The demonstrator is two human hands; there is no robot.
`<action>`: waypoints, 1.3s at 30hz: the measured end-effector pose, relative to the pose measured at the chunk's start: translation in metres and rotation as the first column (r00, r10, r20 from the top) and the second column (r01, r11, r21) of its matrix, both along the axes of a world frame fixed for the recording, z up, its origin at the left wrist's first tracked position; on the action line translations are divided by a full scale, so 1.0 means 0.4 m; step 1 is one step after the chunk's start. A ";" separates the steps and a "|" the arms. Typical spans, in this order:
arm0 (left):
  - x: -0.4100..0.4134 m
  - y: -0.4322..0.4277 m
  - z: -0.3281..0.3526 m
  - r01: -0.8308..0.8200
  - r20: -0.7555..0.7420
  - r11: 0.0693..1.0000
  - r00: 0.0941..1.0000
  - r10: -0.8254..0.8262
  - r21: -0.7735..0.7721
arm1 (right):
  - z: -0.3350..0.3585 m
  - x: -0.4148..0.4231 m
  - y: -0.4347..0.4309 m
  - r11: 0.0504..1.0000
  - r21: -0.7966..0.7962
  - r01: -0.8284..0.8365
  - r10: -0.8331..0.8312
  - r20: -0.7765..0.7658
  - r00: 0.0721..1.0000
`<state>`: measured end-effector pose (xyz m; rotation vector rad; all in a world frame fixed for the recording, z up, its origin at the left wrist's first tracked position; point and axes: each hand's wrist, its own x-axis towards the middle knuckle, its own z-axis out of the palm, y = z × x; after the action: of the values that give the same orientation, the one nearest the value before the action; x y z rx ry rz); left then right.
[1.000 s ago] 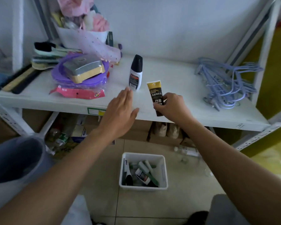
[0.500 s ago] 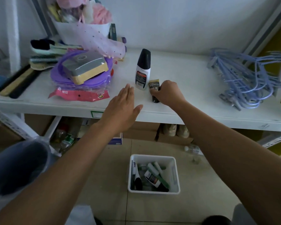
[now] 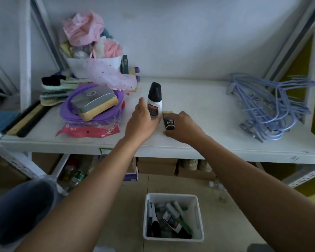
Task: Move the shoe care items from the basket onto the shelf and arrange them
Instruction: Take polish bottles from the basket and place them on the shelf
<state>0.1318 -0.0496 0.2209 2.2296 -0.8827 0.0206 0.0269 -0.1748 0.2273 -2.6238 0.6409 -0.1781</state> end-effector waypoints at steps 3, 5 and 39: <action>0.023 -0.036 -0.032 -0.024 -0.029 0.994 0.999 0.021 -0.104 | -0.010 0.009 -0.018 1.000 -0.016 -0.008 0.009 0.046 0.999; 0.028 -0.058 -0.050 -0.039 0.017 0.983 0.999 0.043 -0.179 | -0.024 0.014 -0.025 1.000 -0.029 0.003 0.000 0.081 0.997; -0.215 0.260 -0.155 0.379 0.209 0.862 0.863 -0.461 0.337 | -0.134 -0.281 0.140 0.975 -0.068 -0.213 0.199 -0.172 0.965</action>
<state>0.0460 0.0544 0.1589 2.2733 -1.6174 0.0051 -0.0854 -0.1188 0.1738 -2.7871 0.4153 0.0771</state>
